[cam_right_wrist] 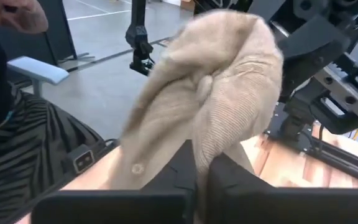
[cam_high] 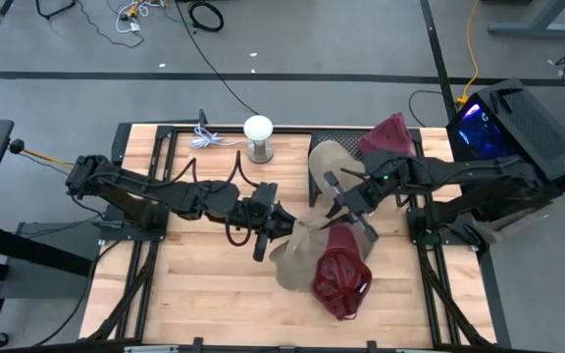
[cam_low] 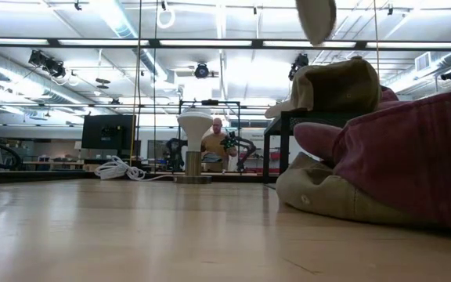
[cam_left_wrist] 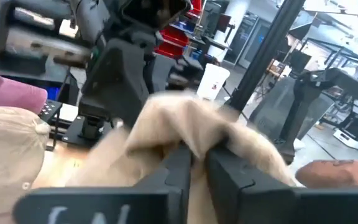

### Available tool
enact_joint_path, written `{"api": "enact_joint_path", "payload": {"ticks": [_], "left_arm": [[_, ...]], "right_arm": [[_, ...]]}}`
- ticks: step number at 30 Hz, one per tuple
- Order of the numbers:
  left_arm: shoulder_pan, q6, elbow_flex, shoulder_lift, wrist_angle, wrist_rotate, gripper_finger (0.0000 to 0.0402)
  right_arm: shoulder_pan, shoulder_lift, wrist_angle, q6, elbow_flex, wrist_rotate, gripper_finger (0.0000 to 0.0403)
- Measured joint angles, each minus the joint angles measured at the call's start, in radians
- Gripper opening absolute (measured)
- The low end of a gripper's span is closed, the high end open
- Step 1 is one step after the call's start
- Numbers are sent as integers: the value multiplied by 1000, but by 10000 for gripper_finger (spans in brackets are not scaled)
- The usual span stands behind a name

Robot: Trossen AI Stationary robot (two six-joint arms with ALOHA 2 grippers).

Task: Pick & Place hat
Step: Stack the left brown hat on the brown hat on the black shelf

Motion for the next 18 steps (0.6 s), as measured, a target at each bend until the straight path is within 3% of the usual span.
{"api": "enact_joint_path", "payload": {"ticks": [7,12,18], "left_arm": [[28,-41,0,0,1,41,166],[59,41,0,0,1,41,253],[92,65,0,0,1,41,285]], "right_arm": [[0,-91,-33,53,0,-2,8],[-5,-139,-32,196,0,-2,4],[-46,-175,-41,398,0,-2,4]]}}
